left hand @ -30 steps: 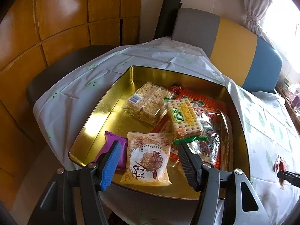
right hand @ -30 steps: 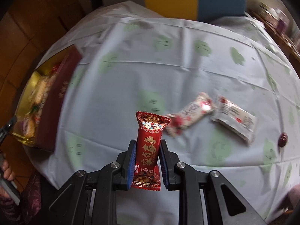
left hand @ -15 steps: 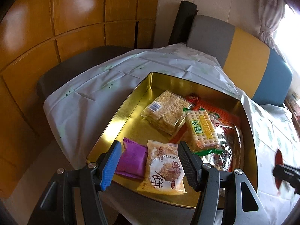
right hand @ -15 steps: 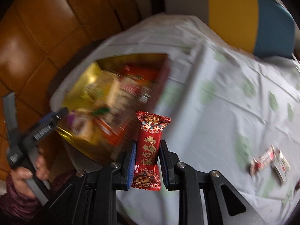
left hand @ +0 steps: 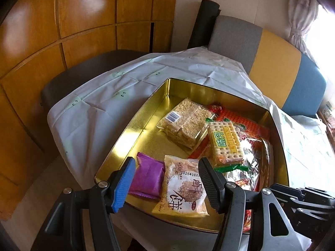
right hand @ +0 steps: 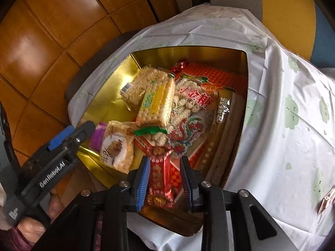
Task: Organize snacks
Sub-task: 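Lower the red candy bar into the tray and open the right tool, then withdraw both tools from the tray back over the remaining snacks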
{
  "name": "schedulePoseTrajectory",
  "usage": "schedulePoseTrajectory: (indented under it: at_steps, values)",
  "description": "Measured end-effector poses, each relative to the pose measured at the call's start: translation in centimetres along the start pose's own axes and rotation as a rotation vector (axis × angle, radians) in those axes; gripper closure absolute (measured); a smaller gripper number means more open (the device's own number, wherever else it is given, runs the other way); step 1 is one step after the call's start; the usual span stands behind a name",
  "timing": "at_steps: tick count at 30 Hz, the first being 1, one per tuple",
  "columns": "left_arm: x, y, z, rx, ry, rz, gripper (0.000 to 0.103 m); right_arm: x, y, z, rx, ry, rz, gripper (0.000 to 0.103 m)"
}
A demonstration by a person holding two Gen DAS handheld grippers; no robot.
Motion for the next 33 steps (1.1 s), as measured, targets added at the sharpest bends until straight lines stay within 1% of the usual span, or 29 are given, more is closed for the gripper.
schedulePoseTrajectory:
  at_steps: [2,7,14,17,23,30,33]
  values:
    - [-0.2,0.0,-0.3,-0.006,0.013,0.001,0.040,-0.2,-0.2,-0.2,0.000,0.005,-0.001,0.073]
    - [-0.4,-0.3,-1.1,-0.020,0.047,-0.005,0.040,-0.7,-1.6,-0.9,-0.011,0.017,-0.035,0.074]
    - [-0.6,-0.6,-1.9,-0.033,0.068,-0.005,0.040,-1.3,-4.0,-2.3,-0.078,0.021,-0.089,0.073]
    - [-0.7,-0.8,-2.4,-0.049,0.090,-0.005,0.040,-1.7,-5.3,-3.7,-0.116,0.032,-0.104,0.073]
    - [-1.0,-1.4,-3.8,-0.079,0.133,-0.020,0.040,-3.2,-7.7,-8.5,-0.210,0.105,-0.114,0.073]
    - [-1.5,-1.8,-5.1,-0.107,0.172,-0.016,0.040,-5.6,-10.7,-15.6,-0.323,0.230,-0.108,0.073]
    - [-1.8,-2.1,-5.8,-0.128,0.194,-0.016,0.040,-6.7,-11.7,-18.0,-0.369,0.272,-0.103,0.073]
Point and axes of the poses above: each gripper's, at about its wrist camera, not at the fingertips, and y roughly the way its jaws point, z to its left, x to its top, the point moved 7 cm from there along y, roughly the way its jaws point
